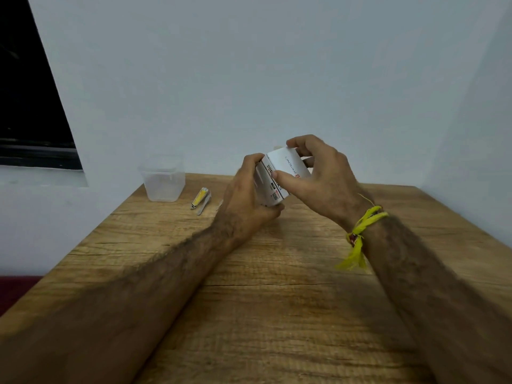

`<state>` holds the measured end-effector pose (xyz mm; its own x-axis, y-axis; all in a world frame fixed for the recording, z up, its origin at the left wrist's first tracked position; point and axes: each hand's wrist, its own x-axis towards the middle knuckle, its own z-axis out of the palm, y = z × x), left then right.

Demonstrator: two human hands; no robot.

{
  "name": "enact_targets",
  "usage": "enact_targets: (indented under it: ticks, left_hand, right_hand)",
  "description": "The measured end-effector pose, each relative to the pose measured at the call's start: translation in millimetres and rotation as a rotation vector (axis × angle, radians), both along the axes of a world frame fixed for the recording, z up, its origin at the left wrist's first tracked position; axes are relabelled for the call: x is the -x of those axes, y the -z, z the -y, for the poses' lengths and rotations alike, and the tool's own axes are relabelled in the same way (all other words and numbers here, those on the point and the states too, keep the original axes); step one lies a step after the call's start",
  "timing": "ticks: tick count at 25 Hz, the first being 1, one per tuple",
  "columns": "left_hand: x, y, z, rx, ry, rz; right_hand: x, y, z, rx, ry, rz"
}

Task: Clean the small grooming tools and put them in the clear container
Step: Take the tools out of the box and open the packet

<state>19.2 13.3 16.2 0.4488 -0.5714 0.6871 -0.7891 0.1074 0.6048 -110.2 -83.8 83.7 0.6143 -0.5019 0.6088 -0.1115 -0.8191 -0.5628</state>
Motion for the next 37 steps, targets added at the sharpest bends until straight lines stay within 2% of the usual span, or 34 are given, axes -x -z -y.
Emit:
enact_targets:
  ticks: [5,13,19,24,30,32,35,37]
  left_hand:
    - [-15,-9,-12,-0.078,-0.034,0.100]
    - [-16,-11,-13,-0.111,-0.067,0.290]
    - [-10,-10,-5,-0.075,-0.095,0.348]
    - [-6,-10,-5,-0.114,-0.069,0.397]
    - [-7,-7,-1,-0.168,-0.043,0.366]
    - [-12,-6,-4,-0.171,-0.041,0.310]
    - [-14,-7,-6,-0.183,0.002,0.254]
    - [-12,-6,-5,-0.160,0.060,0.243]
  right_hand:
    - [6,-4,0,-0.057,-0.124,-0.067]
    - [3,0,-9,-0.065,-0.024,-0.150]
    - [-2,2,-24,0.144,0.119,-0.242]
    - [2,0,-26,0.135,0.099,-0.307]
    - [1,1,-29,0.284,0.131,-0.372]
    - [4,-5,-18,0.221,0.168,-0.271]
    - [13,-16,8,0.035,0.121,-0.024]
    - [14,-15,18,-0.017,0.130,0.135]
